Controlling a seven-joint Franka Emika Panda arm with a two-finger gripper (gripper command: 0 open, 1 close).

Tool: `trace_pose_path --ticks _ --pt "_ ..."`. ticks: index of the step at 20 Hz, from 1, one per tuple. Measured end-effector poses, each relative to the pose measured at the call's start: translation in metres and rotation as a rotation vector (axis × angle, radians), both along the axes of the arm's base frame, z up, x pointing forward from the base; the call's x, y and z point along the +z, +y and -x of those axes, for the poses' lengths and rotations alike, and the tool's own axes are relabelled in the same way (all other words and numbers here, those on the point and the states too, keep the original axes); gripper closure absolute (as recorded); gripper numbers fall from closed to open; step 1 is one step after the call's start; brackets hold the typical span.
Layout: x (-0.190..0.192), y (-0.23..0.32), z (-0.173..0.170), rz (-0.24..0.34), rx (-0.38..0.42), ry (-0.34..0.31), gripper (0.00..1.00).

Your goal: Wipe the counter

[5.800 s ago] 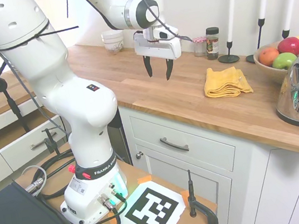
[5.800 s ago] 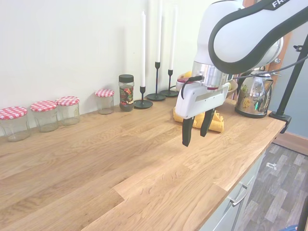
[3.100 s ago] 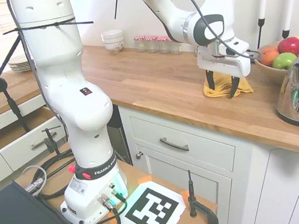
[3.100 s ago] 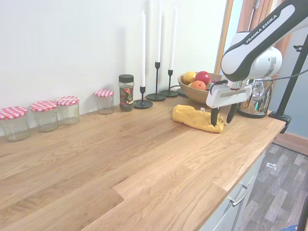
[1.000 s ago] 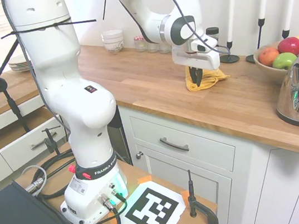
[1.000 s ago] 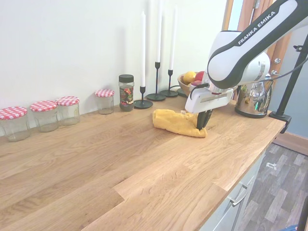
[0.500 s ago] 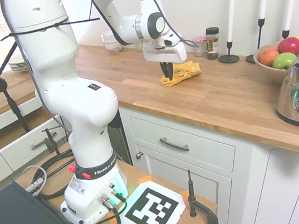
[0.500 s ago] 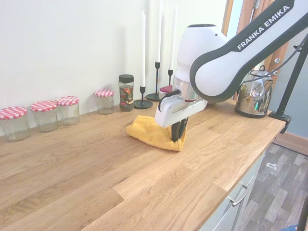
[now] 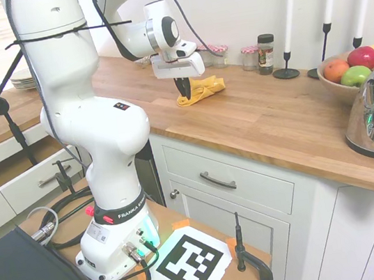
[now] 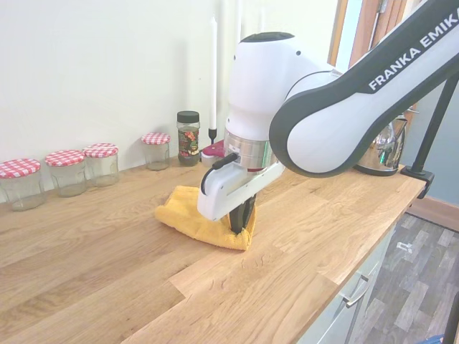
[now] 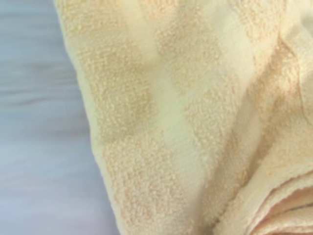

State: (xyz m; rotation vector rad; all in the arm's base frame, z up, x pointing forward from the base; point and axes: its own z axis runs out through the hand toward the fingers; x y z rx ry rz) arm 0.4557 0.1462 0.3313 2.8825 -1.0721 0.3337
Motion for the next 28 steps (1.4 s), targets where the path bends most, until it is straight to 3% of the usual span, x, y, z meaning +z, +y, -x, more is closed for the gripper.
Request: trace_pose_path --ticks 5,12,28 --pt "-0.002 0.037 0.012 0.020 0.052 0.003 1.00" --pt "0.002 0.021 0.002 0.014 0.017 0.000 1.00" --pt "0.015 -0.147 -0.040 -0.086 -0.124 0.022 1.00"
